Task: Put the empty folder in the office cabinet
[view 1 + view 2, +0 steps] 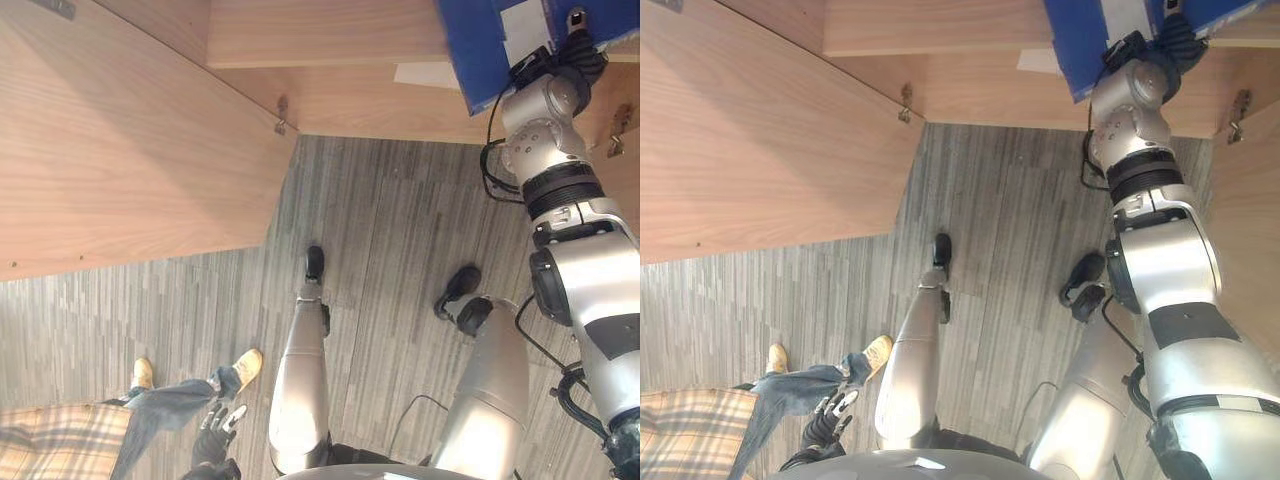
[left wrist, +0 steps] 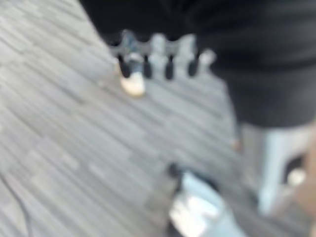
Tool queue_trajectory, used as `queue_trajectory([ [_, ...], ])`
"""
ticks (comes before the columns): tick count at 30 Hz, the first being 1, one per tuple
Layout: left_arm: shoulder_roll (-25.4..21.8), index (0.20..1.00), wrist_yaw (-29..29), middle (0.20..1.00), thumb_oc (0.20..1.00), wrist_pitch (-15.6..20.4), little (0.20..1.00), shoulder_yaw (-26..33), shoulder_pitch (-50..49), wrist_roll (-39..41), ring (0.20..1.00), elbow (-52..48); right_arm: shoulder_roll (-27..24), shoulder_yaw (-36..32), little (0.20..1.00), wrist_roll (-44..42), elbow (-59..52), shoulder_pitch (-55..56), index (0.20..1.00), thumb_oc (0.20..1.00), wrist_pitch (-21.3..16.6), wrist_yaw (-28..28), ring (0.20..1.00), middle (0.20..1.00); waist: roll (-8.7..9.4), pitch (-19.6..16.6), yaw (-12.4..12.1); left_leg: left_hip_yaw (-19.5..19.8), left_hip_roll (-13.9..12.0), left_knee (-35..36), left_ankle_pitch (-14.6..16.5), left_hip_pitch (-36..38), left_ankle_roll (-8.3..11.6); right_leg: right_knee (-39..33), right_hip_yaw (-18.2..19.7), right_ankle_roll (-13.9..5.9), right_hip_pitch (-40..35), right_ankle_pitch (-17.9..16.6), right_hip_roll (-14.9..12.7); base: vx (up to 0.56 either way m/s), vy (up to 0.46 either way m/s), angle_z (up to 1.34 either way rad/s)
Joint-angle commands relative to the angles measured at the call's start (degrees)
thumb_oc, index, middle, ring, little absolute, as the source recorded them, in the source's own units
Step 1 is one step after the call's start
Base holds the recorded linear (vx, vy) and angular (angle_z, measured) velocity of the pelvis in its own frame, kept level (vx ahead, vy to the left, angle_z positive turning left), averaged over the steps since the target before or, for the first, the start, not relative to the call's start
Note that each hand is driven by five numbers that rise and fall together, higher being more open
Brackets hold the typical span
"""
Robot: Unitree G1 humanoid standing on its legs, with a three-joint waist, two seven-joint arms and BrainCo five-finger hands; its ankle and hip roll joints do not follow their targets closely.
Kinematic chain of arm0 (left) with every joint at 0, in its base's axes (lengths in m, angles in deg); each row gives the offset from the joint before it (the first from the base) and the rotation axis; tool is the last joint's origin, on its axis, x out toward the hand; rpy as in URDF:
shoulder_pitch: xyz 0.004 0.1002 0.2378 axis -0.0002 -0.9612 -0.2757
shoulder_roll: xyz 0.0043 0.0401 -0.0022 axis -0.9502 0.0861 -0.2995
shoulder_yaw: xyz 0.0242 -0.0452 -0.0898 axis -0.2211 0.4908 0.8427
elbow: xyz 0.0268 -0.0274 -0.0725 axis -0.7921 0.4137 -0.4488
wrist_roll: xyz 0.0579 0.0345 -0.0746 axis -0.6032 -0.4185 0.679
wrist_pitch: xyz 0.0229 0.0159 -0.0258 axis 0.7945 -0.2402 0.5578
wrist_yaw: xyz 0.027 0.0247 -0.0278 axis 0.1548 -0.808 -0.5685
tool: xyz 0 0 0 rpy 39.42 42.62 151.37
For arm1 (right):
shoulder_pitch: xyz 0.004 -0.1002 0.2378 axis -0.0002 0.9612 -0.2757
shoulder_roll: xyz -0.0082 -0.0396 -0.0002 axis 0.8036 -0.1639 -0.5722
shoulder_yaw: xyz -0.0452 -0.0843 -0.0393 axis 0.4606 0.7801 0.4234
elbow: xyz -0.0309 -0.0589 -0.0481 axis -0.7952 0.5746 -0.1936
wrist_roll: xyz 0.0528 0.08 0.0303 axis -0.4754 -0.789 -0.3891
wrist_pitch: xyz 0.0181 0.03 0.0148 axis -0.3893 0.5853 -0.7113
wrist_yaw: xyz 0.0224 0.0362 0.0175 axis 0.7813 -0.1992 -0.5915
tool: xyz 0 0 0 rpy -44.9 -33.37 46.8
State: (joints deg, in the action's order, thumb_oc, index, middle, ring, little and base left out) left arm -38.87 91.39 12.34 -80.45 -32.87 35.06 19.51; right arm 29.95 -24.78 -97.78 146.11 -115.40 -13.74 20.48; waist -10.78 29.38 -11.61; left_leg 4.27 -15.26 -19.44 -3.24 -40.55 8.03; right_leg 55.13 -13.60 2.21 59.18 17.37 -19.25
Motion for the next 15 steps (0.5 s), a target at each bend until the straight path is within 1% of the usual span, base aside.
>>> queue_trajectory([
  [1,-5.7,1.000,-2.3,1.000,1.000,0.2,1.000,-0.7,0.0,-1.0,1.000,0.5,-2.2,1.8,0.200,4.8,-6.8,-4.3,0.200,0.200,-1.0,-5.7,0.200,0.200,0.93,0.4,-2.0,-0.2,-1.7,-8.3,-0.4,-2.0,0.37,-7.3,6.8,-4.82,-6.7,-6.8,0.2,-0.05,0.006,0.04],
  [3,-5.6,1.000,-3.4,1.000,1.000,1.5,1.000,-1.4,0.1,-2.4,1.000,0.6,-1.2,1.5,0.200,1.6,-6.7,-3.3,0.200,0.200,-2.4,-3.2,0.200,0.200,2.11,0.4,-2.4,0.2,-1.7,-9.0,0.1,-2.8,0.25,-10.0,5.8,-5.21,-7.8,-8.3,0.6,-0.03,-0.022,0.06],
  [4,-5.5,1.000,-4.1,1.000,1.000,1.7,1.000,-1.5,0.1,-2.9,1.000,0.3,-0.9,1.3,0.200,-0.2,-6.2,-3.1,0.200,0.200,-3.3,-2.8,0.200,0.200,2.54,0.4,-2.6,0.1,-1.8,-9.0,0.5,-2.9,0.16,-11.3,5.3,-5.46,-8.3,-9.0,0.8,-0.03,-0.008,0.08],
  [5,-5.5,1.000,-5.1,1.000,1.000,1.9,1.000,-1.8,0.0,-3.0,1.000,-0.1,-0.7,1.1,0.200,-1.2,-5.8,-3.0,0.200,0.200,-4.8,-1.9,0.200,0.200,2.87,0.4,-2.7,0.1,-1.8,-9.2,0.8,-3.2,0.16,-12.3,5.0,-5.65,-8.6,-9.5,0.8,-0.02,0.004,0.06],
  [6,-5.5,1.000,-5.1,1.000,1.000,1.9,1.000,-1.8,0.0,-3.0,1.000,-0.1,-0.7,1.1,0.200,-1.2,-5.8,-3.0,0.200,0.200,-4.8,-1.9,0.200,0.200,2.87,0.4,-2.7,0.1,-1.8,-9.2,0.8,-3.2,0.16,-12.3,5.0,-5.65,-8.6,-9.5,0.8,-0.01,0.012,0.06],
  [8,-5.0,1.000,-7.3,1.000,1.000,2.5,1.000,-2.8,0.0,-2.8,1.000,-0.3,-0.7,-0.3,0.200,-4.4,-4.5,-2.2,0.200,0.200,-9.0,2.6,0.200,0.200,3.46,0.4,-2.7,0.1,-1.7,-10.2,2.3,-3.7,-0.14,-14.3,4.4,-6.00,-9.5,-10.3,0.9,-0.01,0.063,0.05],
  [10,-4.5,1.000,-8.5,1.000,1.000,1.9,1.000,-3.7,0.4,-3.8,1.000,0.1,-0.9,-1.3,0.200,-4.6,-3.1,-1.7,0.200,0.200,-10.3,3.7,0.200,0.200,3.77,0.4,-2.6,0.1,-1.4,-11.1,3.1,-3.9,-0.18,-15.7,3.9,-6.09,-10.3,-10.8,1.3,0.00,0.108,0.00],
  [11,-4.5,1.000,-8.5,1.000,1.000,1.9,1.000,-3.7,0.4,-3.8,1.000,0.1,-0.9,-1.3,0.200,-4.6,-3.1,-1.7,0.200,0.200,-10.3,3.7,0.200,0.200,3.77,0.4,-2.6,0.1,-1.4,-11.1,3.1,-3.9,-0.18,-15.7,3.9,-6.09,-10.3,-10.8,1.3,-0.04,0.252,-0.02],
  [12,-3.6,1.000,-8.5,1.000,1.000,1.2,1.000,-5.3,1.0,-5.8,1.000,0.4,-0.6,-0.6,0.200,-3.0,-2.0,-2.1,0.200,0.200,-9.0,4.0,0.200,0.200,4.46,0.4,-2.7,0.0,-0.6,-11.2,3.5,-3.2,-0.14,-19.9,2.9,-6.16,-11.8,-12.4,1.9,-0.04,0.188,-0.02],
  [14,-3.6,1.000,-8.5,1.000,1.000,1.2,1.000,-5.3,1.0,-5.8,1.000,0.4,-0.6,-0.6,0.200,-3.0,-2.0,-2.1,0.200,0.200,-9.0,4.0,0.200,0.200,4.46,0.4,-2.7,0.0,-0.6,-11.2,3.5,-3.2,-0.14,-19.9,2.9,-6.16,-11.8,-12.4,1.9,-0.04,0.184,-0.18],
  [15,-2.6,1.000,-9.6,1.000,1.000,1.5,1.000,-6.3,0.6,-7.6,1.000,0.1,-0.5,0.0,0.200,-3.1,-1.5,-2.1,0.200,0.200,-8.7,5.2,0.200,0.200,4.70,0.4,-2.9,-0.6,0.4,-11.0,4.4,-1.8,-0.64,-24.5,2.1,-6.45,-14.3,-14.1,2.3,-0.07,0.238,-0.21],
])
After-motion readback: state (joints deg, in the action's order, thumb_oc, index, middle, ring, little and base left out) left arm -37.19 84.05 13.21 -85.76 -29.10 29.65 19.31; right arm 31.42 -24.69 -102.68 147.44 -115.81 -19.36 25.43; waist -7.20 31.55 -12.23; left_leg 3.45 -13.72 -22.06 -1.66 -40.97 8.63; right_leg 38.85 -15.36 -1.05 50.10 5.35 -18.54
